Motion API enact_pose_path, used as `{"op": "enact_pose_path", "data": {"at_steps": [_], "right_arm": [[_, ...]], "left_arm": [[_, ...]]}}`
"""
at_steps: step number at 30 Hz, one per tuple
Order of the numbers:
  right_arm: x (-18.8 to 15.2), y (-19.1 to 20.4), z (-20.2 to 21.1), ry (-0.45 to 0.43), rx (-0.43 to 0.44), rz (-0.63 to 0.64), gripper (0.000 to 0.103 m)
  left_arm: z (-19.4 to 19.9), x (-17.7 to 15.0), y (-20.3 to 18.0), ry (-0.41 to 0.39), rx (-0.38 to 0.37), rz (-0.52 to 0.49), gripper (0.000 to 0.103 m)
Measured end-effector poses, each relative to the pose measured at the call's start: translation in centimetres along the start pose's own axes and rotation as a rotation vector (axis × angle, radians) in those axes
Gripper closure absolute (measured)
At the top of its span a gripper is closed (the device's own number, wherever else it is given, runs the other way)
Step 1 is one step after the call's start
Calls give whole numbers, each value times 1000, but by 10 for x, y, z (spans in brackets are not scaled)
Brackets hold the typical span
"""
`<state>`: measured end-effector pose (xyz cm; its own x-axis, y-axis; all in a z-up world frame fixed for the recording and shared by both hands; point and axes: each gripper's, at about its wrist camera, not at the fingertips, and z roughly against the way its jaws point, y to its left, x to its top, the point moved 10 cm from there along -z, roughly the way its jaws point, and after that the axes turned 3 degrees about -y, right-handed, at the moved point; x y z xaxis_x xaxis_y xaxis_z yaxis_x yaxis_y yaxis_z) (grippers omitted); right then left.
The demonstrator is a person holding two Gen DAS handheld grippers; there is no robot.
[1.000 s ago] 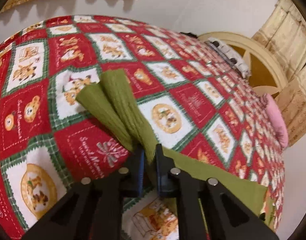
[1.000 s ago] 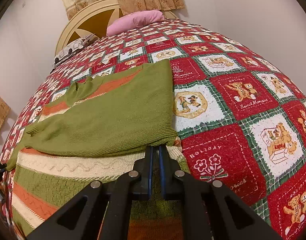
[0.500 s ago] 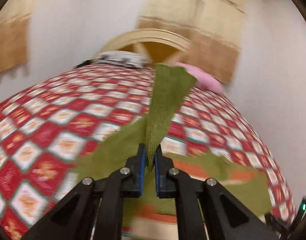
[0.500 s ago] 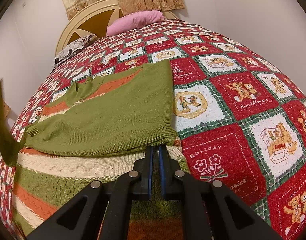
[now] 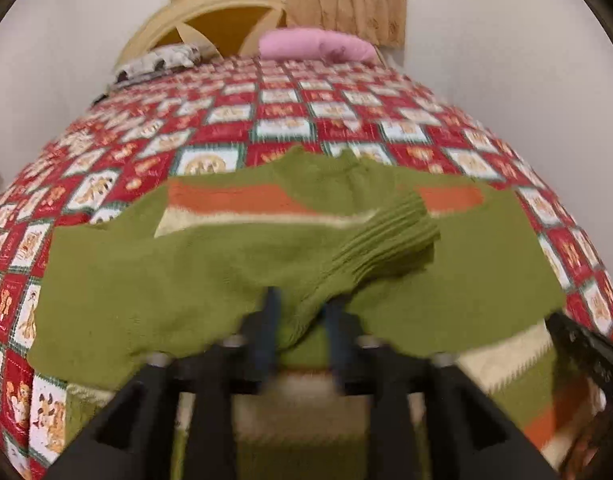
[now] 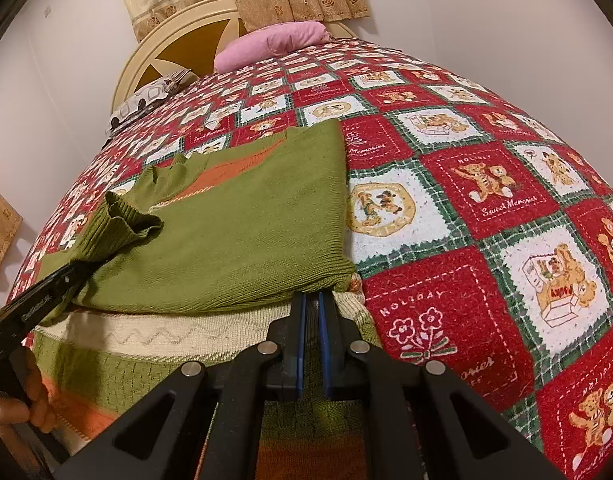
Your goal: Fold small clothes
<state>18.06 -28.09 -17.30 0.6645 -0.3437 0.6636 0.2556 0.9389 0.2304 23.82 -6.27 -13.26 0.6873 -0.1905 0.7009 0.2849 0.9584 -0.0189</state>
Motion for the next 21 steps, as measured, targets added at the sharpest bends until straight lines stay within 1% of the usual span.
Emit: {"op": "enact_pose_path", "data": {"at_steps": [1, 2, 3, 4, 5, 7, 8, 9, 10, 11, 12, 13, 14, 15, 17, 19, 21], "right_arm": [[0, 0, 0, 0, 2, -2, 97], [0, 0, 0, 0, 3, -3, 97], [1, 1, 0, -2, 6, -6, 97], [1, 1, 1, -3, 7, -7, 97], [1, 1, 1, -3, 8, -7, 97], [2, 1, 2, 2, 4, -6, 97], [5, 5, 8, -4, 4, -11, 97], [9, 9, 14, -23, 24, -18, 96], [16, 18, 22, -49, 62, -32, 92], [21, 26, 28, -64, 91, -43, 85], [27, 42, 35, -78, 141, -59, 62], [32, 54, 39, -86, 179, -70, 38], [36, 65, 42, -96, 213, -78, 32], [42, 81, 43, -106, 247, -78, 31], [48, 106, 35, -89, 292, -69, 31], [50, 134, 12, -21, 357, -96, 31], [45, 157, -20, 91, 418, -147, 31]], "left_arm": [[5, -4, 2, 2, 4, 0, 29], [14, -7, 9, -17, 17, 6, 24], [17, -9, 9, -37, 29, 13, 21], [26, -13, 19, -52, 35, 28, 19], [32, -19, 30, -59, 39, 54, 18], [40, -30, 59, -68, 82, 133, 11], [40, -35, 69, -72, 96, 165, 11], [40, -41, 82, -76, 109, 202, 11], [38, -51, 94, -70, 122, 248, 11], [31, -61, 105, -40, 109, 322, 11], [27, -68, 113, -19, 80, 394, 12], [27, -68, 119, -37, 38, 458, 12], [30, -66, 122, -71, 14, 499, 11], [31, -66, 123, -81, 6, 518, 11], [27, -66, 118, -77, 9, 508, 9], [23, -63, 110, -64, 21, 478, 5], [22, -64, 111, -54, 28, 463, 3]]}}
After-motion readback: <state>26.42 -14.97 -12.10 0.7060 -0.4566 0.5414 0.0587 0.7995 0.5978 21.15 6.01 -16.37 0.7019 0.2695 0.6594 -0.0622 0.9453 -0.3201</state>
